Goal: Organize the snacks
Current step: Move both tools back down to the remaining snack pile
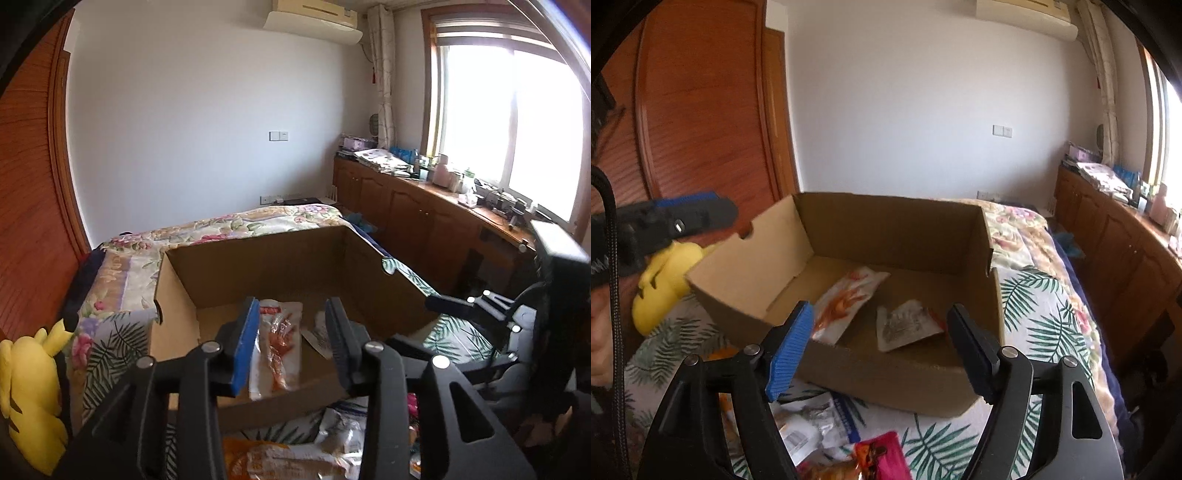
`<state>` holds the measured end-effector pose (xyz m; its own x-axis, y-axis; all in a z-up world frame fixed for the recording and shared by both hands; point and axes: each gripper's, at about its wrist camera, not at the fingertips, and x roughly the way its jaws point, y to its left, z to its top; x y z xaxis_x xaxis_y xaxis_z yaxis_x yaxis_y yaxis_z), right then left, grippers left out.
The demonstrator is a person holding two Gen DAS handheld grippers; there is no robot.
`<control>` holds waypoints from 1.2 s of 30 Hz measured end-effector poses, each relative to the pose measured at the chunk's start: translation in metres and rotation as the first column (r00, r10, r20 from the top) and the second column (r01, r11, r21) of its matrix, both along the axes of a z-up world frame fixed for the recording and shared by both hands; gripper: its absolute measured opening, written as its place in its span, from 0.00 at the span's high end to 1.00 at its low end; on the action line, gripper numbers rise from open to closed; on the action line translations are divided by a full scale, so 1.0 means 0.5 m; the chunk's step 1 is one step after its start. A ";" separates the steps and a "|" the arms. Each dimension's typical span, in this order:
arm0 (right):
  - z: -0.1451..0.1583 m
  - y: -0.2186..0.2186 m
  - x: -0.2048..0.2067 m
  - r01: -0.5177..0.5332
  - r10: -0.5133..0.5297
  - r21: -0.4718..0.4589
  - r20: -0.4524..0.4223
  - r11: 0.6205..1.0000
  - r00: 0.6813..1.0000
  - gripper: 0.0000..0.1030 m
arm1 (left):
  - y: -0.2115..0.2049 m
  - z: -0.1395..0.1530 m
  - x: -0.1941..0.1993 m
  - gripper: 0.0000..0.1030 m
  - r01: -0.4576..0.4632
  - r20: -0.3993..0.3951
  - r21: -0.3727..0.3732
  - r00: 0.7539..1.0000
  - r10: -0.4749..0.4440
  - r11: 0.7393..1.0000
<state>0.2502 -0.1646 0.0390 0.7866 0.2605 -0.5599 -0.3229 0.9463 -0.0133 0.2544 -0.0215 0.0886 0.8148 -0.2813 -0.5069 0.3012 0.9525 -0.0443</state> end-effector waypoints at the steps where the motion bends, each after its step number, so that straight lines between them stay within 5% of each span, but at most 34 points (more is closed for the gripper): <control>1: 0.004 -0.004 -0.011 -0.005 0.005 0.007 0.004 1.000 1.000 0.26 | 0.002 -0.003 -0.007 0.62 0.005 -0.001 -0.002 1.000 -0.005 1.000; 8: 0.005 -0.039 -0.096 -0.034 0.034 0.015 0.023 0.999 0.999 0.26 | 0.008 -0.042 -0.075 0.61 0.049 -0.022 0.005 0.999 -0.049 0.999; 20: -0.106 -0.072 -0.173 -0.033 0.034 0.005 -0.070 0.999 0.997 0.26 | 0.042 -0.142 -0.158 0.61 0.032 -0.093 0.017 0.995 -0.030 0.999; 36: -0.188 -0.063 -0.115 -0.019 0.020 0.004 -0.174 1.000 0.984 0.26 | 0.087 -0.252 -0.174 0.61 -0.035 -0.155 0.011 0.987 0.036 0.999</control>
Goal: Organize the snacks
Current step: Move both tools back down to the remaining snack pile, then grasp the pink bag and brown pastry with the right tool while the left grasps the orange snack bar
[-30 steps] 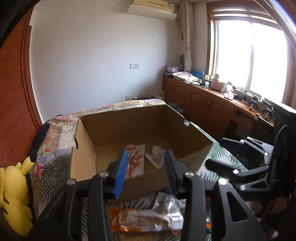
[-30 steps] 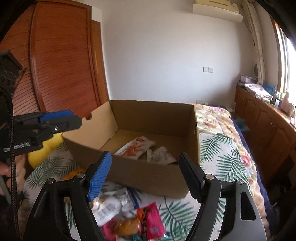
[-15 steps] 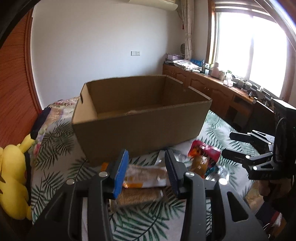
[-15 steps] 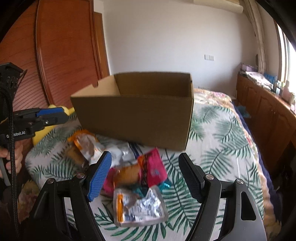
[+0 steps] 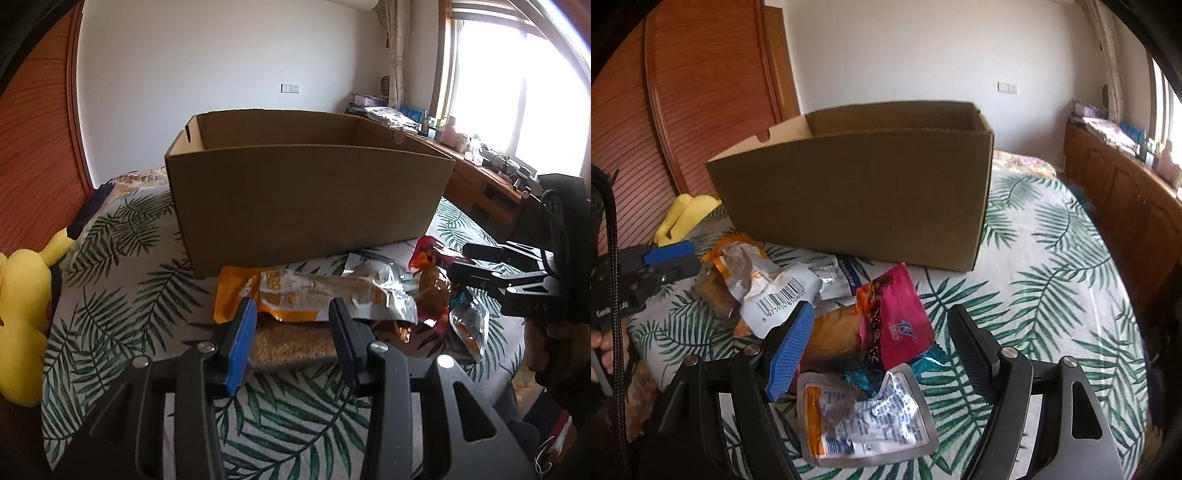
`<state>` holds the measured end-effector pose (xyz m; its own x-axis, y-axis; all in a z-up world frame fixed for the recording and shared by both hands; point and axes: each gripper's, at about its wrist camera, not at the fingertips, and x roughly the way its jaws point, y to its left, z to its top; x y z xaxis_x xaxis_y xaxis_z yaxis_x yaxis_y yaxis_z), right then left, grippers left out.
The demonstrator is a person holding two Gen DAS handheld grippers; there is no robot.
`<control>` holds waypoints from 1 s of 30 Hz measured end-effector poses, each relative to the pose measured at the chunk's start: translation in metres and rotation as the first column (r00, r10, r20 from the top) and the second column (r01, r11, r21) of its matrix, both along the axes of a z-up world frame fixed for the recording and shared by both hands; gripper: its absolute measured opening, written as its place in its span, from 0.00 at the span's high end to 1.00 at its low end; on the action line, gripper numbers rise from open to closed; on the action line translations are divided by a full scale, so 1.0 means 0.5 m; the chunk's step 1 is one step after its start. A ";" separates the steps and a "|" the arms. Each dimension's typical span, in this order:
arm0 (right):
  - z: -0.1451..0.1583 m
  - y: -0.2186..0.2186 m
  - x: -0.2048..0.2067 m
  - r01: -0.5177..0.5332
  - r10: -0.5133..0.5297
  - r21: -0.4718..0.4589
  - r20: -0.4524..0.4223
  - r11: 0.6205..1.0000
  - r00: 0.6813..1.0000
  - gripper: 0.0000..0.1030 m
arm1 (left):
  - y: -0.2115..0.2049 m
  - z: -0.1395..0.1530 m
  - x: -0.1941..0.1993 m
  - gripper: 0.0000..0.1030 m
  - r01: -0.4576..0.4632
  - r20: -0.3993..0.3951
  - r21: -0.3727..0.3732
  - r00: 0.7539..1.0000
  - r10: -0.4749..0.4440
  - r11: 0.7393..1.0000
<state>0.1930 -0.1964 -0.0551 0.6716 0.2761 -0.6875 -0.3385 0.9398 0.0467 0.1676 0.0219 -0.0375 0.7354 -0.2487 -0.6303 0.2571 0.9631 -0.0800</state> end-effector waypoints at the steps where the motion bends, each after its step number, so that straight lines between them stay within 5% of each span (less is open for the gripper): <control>1: -0.003 0.003 0.002 -0.001 0.000 -0.008 -0.003 1.000 1.000 0.26 | 0.001 -0.001 0.000 0.61 -0.002 -0.002 -0.003 1.000 0.002 1.000; 14: -0.021 0.042 0.010 -0.061 0.060 -0.052 -0.030 0.997 0.998 0.26 | -0.002 -0.019 -0.003 0.61 0.007 -0.029 -0.014 1.000 -0.008 1.000; 24: -0.028 0.071 0.004 -0.123 0.121 -0.097 -0.024 0.988 0.992 0.47 | -0.018 -0.009 0.007 0.61 0.003 -0.018 -0.024 1.000 -0.003 1.000; 30: -0.033 0.070 0.008 -0.130 0.128 -0.091 -0.027 0.987 0.991 0.46 | -0.020 0.002 0.025 0.60 -0.006 -0.010 -0.014 1.000 0.006 1.000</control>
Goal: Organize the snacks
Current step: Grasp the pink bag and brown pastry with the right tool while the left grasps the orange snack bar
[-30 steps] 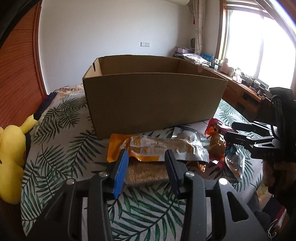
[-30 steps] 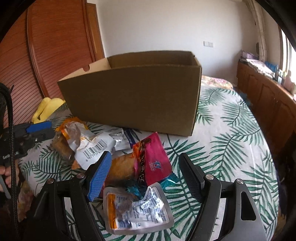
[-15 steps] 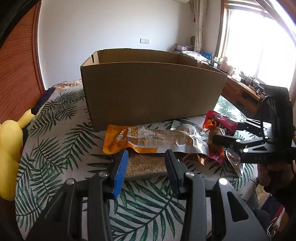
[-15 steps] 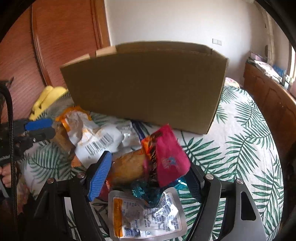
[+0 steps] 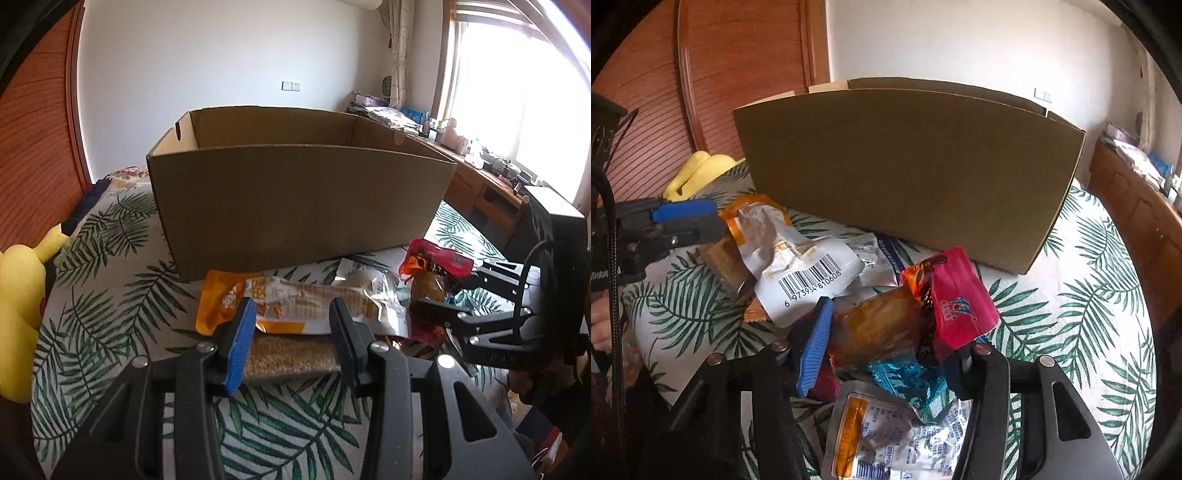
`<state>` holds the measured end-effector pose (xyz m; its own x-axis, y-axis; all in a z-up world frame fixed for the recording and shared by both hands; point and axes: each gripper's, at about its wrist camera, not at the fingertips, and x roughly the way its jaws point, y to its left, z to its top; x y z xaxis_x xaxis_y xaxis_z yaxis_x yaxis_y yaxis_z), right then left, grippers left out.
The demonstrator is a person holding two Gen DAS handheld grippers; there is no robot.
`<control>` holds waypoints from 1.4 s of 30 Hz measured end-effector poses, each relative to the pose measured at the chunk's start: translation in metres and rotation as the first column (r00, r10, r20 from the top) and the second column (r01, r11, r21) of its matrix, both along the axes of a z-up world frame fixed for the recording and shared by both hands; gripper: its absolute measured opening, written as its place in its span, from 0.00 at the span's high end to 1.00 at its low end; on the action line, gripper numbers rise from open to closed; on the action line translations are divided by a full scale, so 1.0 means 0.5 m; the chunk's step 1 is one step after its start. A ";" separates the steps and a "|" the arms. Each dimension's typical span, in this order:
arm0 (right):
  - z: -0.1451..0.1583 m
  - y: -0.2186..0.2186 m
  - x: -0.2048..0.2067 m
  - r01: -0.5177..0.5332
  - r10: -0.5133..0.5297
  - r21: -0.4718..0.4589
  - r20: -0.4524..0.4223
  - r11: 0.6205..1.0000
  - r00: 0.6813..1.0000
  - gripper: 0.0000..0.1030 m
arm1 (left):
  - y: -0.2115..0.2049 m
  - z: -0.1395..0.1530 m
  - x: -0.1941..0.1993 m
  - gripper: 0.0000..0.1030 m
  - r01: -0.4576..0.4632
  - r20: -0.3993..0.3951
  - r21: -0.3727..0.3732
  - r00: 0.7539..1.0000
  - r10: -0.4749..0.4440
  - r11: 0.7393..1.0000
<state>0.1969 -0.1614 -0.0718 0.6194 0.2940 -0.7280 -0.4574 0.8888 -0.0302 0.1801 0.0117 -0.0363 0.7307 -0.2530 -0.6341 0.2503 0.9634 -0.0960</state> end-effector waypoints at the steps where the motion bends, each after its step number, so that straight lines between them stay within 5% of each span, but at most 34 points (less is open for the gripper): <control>1: -0.001 0.001 0.001 0.001 -0.001 0.002 -0.003 1.000 1.000 0.46 | 0.003 0.003 0.002 0.60 -0.005 0.007 0.002 1.000 0.005 1.000; 12: -0.008 0.009 0.001 0.003 -0.003 -0.014 0.003 1.000 1.000 0.44 | 0.090 0.003 0.024 0.59 -0.124 -0.008 -0.013 0.992 0.124 0.992; 26: -0.011 0.010 0.003 0.003 -0.003 -0.018 0.003 1.000 1.000 0.44 | 0.061 -0.039 0.080 0.59 -0.091 -0.069 -0.007 0.994 0.090 0.996; 42: -0.011 0.011 0.002 0.002 -0.002 -0.020 0.003 1.000 1.000 0.44 | 0.089 -0.045 0.101 0.42 -0.111 -0.039 -0.006 0.993 0.110 0.994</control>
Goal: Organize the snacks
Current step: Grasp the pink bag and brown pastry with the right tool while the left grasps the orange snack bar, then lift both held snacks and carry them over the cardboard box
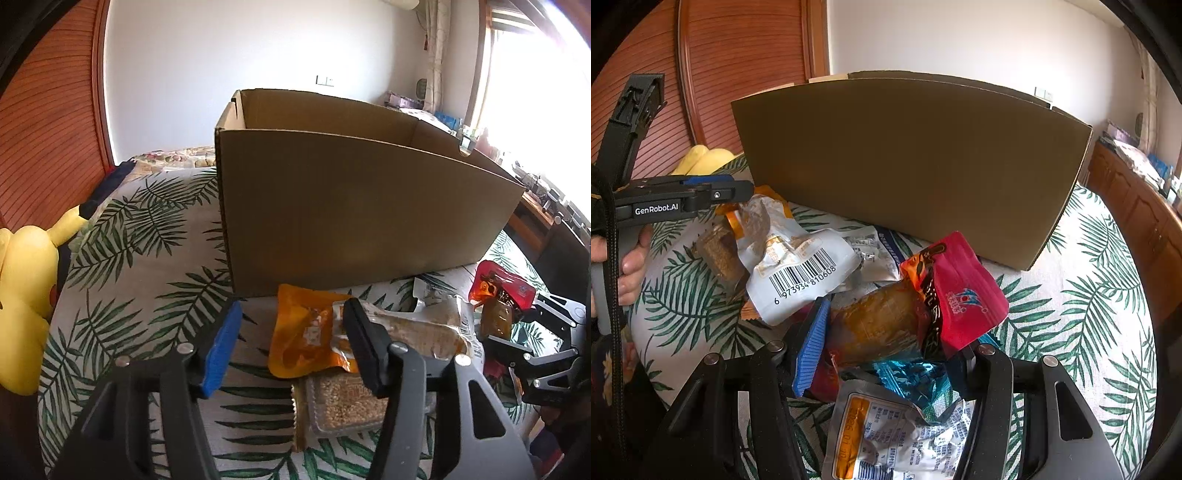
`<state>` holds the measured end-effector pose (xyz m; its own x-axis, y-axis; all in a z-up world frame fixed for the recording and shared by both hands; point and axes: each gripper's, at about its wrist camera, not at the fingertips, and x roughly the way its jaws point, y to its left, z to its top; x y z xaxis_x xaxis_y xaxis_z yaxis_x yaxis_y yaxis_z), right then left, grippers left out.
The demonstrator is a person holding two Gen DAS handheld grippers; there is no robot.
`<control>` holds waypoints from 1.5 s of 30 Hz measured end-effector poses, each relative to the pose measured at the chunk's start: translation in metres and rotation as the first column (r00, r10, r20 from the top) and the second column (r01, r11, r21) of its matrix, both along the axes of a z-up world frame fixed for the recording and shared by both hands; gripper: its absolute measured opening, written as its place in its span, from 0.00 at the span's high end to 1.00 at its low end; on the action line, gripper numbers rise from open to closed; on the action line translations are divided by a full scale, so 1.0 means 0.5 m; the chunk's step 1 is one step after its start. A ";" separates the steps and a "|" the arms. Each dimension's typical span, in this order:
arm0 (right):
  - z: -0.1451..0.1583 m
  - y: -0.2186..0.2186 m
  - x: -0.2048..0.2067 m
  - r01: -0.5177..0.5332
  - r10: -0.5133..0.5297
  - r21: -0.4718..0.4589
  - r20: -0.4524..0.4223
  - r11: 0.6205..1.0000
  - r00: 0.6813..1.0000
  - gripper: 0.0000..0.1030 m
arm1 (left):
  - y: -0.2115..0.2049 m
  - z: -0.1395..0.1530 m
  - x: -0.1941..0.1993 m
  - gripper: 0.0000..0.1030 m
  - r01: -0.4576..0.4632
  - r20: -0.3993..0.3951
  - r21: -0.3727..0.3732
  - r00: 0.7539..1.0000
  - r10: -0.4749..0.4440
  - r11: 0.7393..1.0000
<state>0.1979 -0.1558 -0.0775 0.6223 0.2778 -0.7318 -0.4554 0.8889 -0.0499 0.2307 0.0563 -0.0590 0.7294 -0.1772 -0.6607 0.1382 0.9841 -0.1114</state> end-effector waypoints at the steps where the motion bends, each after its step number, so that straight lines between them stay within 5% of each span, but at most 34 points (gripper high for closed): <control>1: 0.000 0.001 0.000 0.000 0.000 0.000 0.000 1.000 1.000 0.44 | 0.002 -0.001 -0.001 0.42 0.002 -0.002 -0.003 1.000 -0.002 1.000; 11: 0.000 0.001 0.000 0.000 0.000 -0.002 0.000 1.000 1.000 0.44 | -0.010 -0.023 -0.013 0.41 0.085 -0.083 -0.080 0.992 -0.092 0.993; 22: -0.002 0.001 -0.003 0.002 -0.002 0.000 -0.002 1.000 1.000 0.44 | -0.020 -0.021 -0.003 0.43 0.061 -0.089 -0.096 0.994 -0.069 0.994; 26: -0.002 -0.002 -0.003 0.005 -0.005 0.005 -0.006 1.000 1.000 0.44 | -0.016 -0.022 -0.012 0.63 0.068 -0.079 -0.081 0.994 -0.074 0.994; 40: -0.001 0.000 -0.006 0.002 -0.002 -0.005 -0.009 1.000 1.000 0.43 | -0.004 0.037 -0.086 0.77 0.069 0.051 -0.113 0.997 -0.064 0.991; 41: -0.001 0.000 -0.005 0.003 -0.003 -0.006 -0.009 1.000 1.000 0.43 | -0.005 0.045 -0.091 0.95 0.064 0.065 -0.113 0.996 -0.057 0.991; 45: -0.001 -0.001 -0.006 0.005 -0.005 -0.003 -0.011 1.000 1.000 0.43 | -0.004 0.074 -0.109 0.96 0.084 0.089 -0.139 0.993 -0.072 0.987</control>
<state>0.1951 -0.1562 -0.0778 0.6158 0.2730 -0.7391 -0.4516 0.8909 -0.0473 0.1762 0.0544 -0.0222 0.7609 -0.3238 -0.5623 0.2287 0.9448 -0.2346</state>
